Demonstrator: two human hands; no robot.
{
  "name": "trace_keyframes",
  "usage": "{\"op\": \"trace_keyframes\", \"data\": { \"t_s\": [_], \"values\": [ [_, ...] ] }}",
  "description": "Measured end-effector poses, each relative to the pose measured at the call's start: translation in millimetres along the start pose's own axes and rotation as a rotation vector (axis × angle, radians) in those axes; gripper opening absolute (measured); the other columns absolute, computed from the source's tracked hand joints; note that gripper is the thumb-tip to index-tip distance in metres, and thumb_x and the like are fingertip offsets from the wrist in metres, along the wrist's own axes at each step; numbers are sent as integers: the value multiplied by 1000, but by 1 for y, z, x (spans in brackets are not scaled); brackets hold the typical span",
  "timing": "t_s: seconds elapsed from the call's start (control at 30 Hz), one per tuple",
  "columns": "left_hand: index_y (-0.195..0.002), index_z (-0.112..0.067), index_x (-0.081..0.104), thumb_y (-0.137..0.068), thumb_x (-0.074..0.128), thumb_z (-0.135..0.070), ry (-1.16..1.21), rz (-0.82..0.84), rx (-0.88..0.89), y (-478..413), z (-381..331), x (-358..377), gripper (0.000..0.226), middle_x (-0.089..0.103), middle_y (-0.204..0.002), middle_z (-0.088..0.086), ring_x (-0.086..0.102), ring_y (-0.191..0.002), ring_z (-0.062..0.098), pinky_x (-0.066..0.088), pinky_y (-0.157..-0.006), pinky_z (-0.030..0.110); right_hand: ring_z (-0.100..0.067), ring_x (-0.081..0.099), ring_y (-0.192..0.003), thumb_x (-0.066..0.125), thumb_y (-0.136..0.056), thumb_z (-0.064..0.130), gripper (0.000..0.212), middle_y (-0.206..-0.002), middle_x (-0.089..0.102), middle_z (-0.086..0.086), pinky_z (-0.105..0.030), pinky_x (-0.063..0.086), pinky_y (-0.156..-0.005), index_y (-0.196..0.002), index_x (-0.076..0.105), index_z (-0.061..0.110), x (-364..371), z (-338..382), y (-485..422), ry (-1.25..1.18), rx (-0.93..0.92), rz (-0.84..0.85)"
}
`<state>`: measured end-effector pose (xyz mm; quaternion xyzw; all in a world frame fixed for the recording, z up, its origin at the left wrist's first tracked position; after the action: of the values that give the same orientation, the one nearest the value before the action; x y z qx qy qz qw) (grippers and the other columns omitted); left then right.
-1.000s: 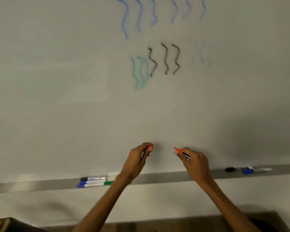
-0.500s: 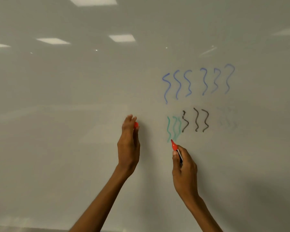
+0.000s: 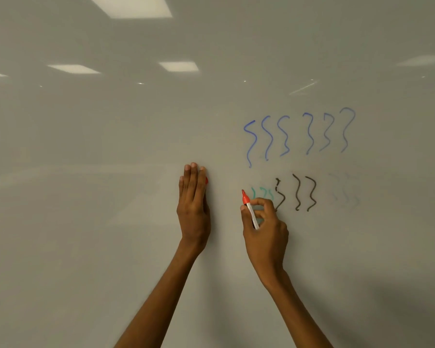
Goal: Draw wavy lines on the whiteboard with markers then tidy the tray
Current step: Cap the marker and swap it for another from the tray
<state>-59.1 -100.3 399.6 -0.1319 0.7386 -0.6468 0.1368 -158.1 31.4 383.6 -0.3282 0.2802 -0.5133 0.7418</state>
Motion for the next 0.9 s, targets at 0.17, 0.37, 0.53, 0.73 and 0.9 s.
{"op": "trace_keyframes", "data": {
  "t_s": [0.17, 0.37, 0.53, 0.73, 0.9],
  "values": [
    [-139, 5, 45, -92, 47, 18, -14, -35, 15, 1, 4, 2, 49, 37, -150, 18, 32, -143, 31, 27, -118, 47, -11, 59, -53, 68, -87, 35, 17, -69, 66, 6, -33, 54, -47, -96, 64, 22, 7, 0, -1, 40, -61, -35],
    [-138, 4, 46, -99, 46, 5, -9, -43, 22, 0, 5, 1, 39, 40, -148, 18, 35, -142, 31, 29, -117, 48, -12, 51, -46, 68, -88, 29, 14, -59, 59, 6, -35, 48, -42, -82, 66, 16, 6, -10, 13, 1, -38, -85],
    [-138, 4, 46, -100, 46, 3, 2, -34, 16, 0, 4, 0, 38, 40, -148, 18, 34, -142, 30, 27, -118, 46, -10, 58, -53, 70, -86, 27, 10, -64, 64, 10, -38, 51, -47, -82, 68, 17, 4, -29, 37, -30, 52, -56],
    [-139, 4, 46, -100, 46, 3, 6, -13, 13, 1, 3, -3, 39, 39, -149, 18, 32, -143, 30, 26, -119, 45, -6, 64, -61, 75, -83, 23, 8, -69, 69, 9, -38, 58, -55, -82, 69, 18, -3, -29, 50, -14, 119, 23],
    [-142, 3, 41, -98, 44, 7, 4, 32, 35, 2, 7, -6, 44, 36, -151, 17, 27, -145, 28, 22, -120, 42, -9, 68, -69, 72, -86, 25, 9, -80, 73, 6, -32, 58, -58, -87, 70, 16, 4, 7, 13, -46, -4, -19]
  ]
}}
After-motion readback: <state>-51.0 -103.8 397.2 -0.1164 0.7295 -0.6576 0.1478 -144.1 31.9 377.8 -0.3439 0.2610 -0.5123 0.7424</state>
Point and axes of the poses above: each hand's wrist, its own y-axis away from the middle knuckle, its own x-axis out of the palm, z = x × y, the point moved 2 cm from there along -y, towards the middle knuckle
